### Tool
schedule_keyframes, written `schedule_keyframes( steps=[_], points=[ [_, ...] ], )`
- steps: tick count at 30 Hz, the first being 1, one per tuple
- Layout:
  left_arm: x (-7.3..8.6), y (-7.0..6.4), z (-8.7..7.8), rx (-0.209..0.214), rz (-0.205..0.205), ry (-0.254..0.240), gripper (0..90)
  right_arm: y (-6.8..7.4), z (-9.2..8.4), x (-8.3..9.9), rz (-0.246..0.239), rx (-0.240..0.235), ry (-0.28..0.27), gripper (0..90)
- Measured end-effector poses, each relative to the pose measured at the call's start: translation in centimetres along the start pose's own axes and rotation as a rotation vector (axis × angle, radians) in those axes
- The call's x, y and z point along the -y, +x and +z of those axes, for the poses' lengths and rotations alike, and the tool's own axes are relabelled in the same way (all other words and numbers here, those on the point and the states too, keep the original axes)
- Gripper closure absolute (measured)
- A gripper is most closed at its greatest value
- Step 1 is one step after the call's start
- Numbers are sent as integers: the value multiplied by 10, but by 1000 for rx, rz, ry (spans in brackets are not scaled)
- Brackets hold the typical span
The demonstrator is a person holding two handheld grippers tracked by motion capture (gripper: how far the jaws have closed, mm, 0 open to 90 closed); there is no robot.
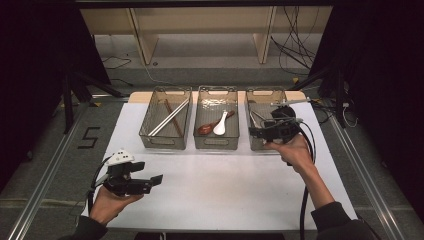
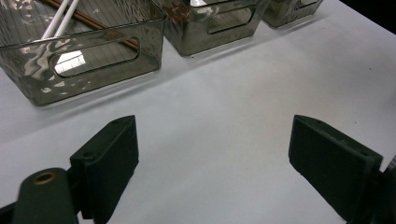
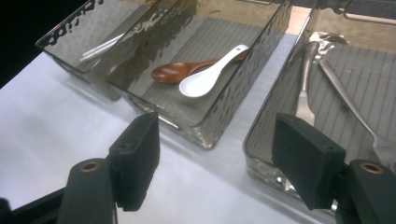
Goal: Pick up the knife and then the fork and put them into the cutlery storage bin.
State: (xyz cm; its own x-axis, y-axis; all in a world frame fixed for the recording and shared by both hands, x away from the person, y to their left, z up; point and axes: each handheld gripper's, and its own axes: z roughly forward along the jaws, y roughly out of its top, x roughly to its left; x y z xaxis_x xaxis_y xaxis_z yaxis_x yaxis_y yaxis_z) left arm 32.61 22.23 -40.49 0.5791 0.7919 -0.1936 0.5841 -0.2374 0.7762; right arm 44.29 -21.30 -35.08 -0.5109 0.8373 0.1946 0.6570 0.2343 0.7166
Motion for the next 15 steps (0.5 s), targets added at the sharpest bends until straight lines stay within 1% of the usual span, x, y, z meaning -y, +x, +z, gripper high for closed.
schedule_keyframes(
  steps=[4, 7, 10, 15],
  points=[
    [0, 1, 0, 0, -4, -4, 154, 4, -1, 7, 5, -22, -22, 323],
    [0, 0, 0, 1, -5, -2, 154, 7, -2, 11, 3, -26, -42, 320],
    [0, 0, 0, 1, -6, -1, 154, 9, -1, 16, 5, -37, -45, 319],
    [0, 0, 1, 3, -7, 1, 154, 14, 2, 26, 7, -51, -67, 316]
  ],
)
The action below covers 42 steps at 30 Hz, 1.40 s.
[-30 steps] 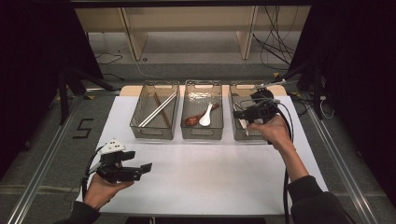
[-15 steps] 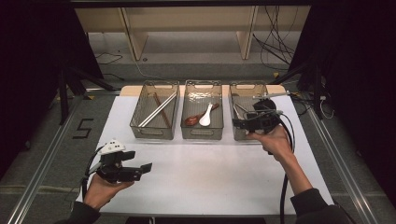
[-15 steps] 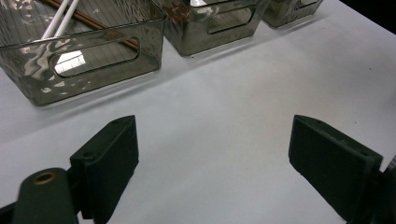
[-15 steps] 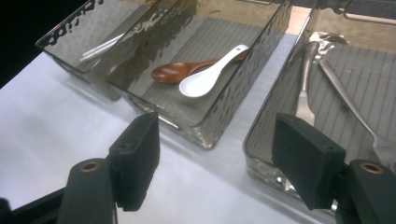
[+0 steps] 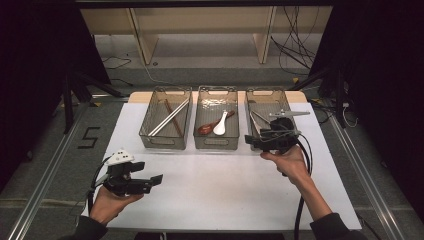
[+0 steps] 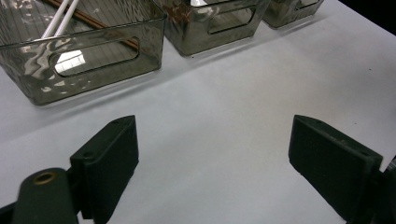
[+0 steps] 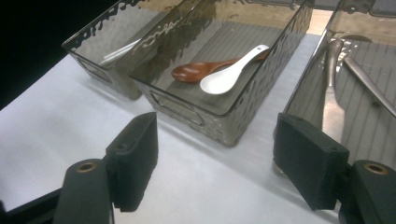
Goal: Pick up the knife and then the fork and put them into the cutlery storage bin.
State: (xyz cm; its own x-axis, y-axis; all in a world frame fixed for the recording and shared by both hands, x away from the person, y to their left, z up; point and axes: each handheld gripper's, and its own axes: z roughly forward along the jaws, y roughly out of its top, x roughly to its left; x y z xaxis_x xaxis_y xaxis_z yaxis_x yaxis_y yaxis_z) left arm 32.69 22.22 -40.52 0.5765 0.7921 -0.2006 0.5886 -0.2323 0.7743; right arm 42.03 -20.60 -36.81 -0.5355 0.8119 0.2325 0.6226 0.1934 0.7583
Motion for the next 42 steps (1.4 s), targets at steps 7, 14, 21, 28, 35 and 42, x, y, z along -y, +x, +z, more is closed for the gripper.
schedule_keyframes(
  steps=[7, 14, 21, 28, 35, 42],
  points=[
    [0, 0, 0, 1, 2, -2, 154, 9, 1, 12, -12, -18, -19, 299],
    [0, 0, -1, -2, 7, -2, 153, 21, 4, 22, -63, -39, -11, 290],
    [-2, -3, 3, 13, 25, 1, 153, 29, -1, 37, -78, -50, -20, 278],
    [-4, -4, 5, 25, 32, -1, 153, 34, -8, 51, -99, -51, -27, 277],
    [-4, -5, 6, 32, 34, -9, 154, 37, -17, 62, -106, -61, -62, 267],
    [-4, -6, 4, 40, 38, -20, 153, 36, -22, 74, -106, -59, -76, 267]
  ],
)
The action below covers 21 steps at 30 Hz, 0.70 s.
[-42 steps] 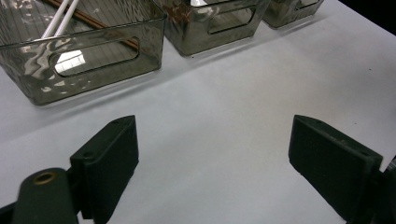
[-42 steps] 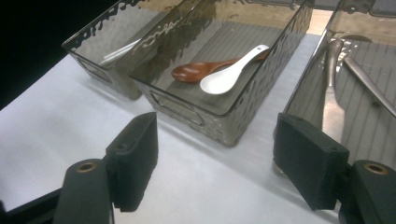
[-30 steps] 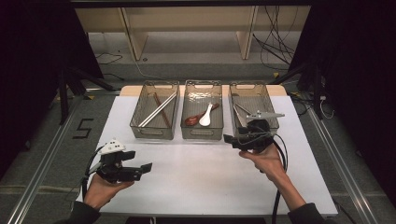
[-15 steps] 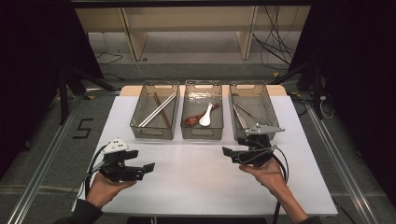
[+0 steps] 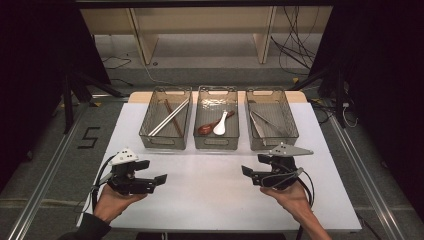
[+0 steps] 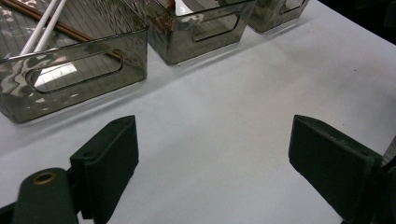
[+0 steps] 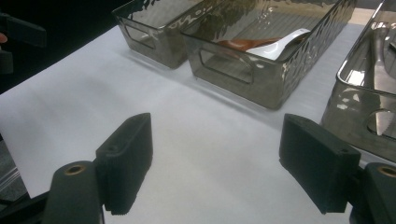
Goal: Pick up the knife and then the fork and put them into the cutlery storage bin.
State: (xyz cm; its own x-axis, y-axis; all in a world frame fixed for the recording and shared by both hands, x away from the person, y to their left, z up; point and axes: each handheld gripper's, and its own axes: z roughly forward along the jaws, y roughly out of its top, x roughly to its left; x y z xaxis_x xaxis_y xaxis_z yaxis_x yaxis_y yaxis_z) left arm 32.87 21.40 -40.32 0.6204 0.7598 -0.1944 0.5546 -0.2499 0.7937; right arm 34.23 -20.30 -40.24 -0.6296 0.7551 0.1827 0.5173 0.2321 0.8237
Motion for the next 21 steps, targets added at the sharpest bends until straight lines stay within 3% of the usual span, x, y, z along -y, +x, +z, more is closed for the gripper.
schedule_keyframes(
  steps=[21],
  points=[
    [0, -3, -2, 12, 4, -11, 153, -2, -13, 18, 17, 8, -14, 226]
  ],
)
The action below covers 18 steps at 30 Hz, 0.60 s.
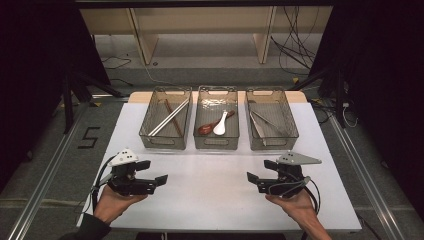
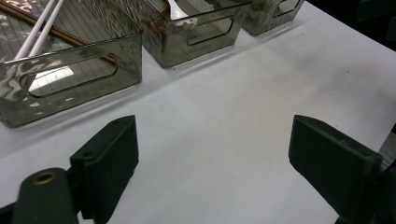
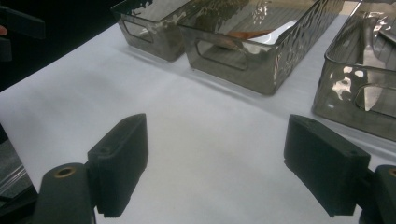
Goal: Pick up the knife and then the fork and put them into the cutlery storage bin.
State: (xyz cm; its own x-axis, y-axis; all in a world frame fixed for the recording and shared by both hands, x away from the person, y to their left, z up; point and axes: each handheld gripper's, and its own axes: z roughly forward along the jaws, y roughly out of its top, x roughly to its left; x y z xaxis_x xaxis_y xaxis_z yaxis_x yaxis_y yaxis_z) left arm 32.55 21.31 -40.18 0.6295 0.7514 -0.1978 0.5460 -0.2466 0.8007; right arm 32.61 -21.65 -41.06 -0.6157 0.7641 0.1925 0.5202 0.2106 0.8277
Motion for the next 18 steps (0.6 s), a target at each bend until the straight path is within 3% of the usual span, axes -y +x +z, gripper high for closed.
schedule_keyframes(
  steps=[18],
  points=[
    [-1, -1, -1, 0, 8, -12, 154, 2, -5, 4, -3, 8, -16, 222]
  ],
)
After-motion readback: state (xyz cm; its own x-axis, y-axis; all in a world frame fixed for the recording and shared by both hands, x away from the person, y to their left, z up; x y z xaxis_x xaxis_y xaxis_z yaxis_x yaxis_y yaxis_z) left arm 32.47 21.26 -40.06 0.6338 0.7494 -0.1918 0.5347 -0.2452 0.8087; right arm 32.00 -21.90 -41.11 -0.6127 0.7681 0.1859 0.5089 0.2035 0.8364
